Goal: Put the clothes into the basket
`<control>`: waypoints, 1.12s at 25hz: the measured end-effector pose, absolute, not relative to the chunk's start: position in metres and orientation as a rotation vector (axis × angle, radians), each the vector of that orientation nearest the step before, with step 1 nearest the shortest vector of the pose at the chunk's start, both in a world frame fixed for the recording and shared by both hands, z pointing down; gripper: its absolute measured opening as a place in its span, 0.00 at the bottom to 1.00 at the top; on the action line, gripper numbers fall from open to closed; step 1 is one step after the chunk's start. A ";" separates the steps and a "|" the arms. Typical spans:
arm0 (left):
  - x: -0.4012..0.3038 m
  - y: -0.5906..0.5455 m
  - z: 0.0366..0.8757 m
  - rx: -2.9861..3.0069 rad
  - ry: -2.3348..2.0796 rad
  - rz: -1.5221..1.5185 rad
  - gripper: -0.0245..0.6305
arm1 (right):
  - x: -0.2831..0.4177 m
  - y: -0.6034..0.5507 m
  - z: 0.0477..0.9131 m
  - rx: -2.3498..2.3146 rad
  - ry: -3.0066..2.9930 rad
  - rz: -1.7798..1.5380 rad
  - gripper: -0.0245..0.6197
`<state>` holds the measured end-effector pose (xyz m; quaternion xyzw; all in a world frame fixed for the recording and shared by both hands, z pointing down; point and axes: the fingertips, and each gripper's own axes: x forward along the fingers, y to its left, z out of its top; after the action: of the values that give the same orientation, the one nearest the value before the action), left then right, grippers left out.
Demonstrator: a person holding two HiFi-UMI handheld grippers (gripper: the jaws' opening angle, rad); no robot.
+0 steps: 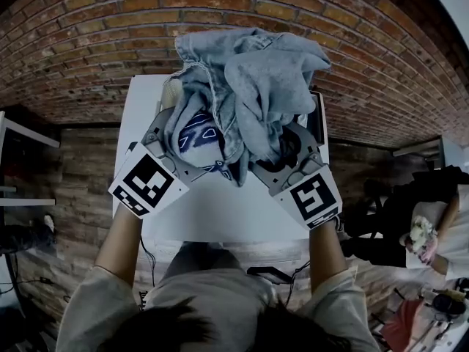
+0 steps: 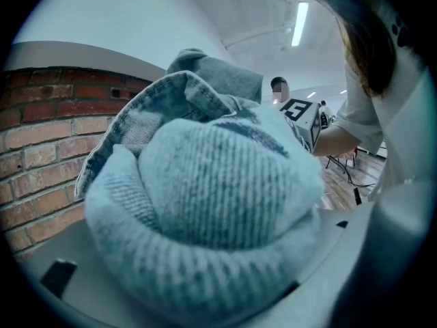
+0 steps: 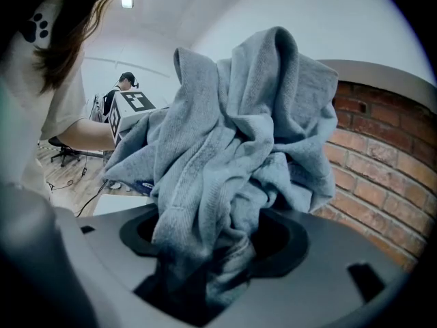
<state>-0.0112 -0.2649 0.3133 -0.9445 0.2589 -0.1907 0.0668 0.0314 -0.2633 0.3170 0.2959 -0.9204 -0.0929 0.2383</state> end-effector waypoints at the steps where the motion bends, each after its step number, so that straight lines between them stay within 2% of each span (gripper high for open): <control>1: -0.011 -0.271 0.315 -2.847 0.781 -0.571 0.60 | 0.032 -0.270 0.319 0.817 -2.522 -0.256 0.55; 16: -0.017 -0.324 0.382 -2.910 0.850 -0.602 0.60 | 0.028 -0.323 0.384 0.801 -2.453 -0.173 0.55; 28: -0.016 -0.329 0.454 -3.066 0.894 -0.846 0.60 | 0.032 -0.328 0.454 0.706 -2.339 0.103 0.55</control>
<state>-0.0160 -0.3290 0.4540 -0.9250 0.2697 -0.2551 -0.0809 0.0322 -0.3281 0.4543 0.2714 -0.8991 0.0395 0.3412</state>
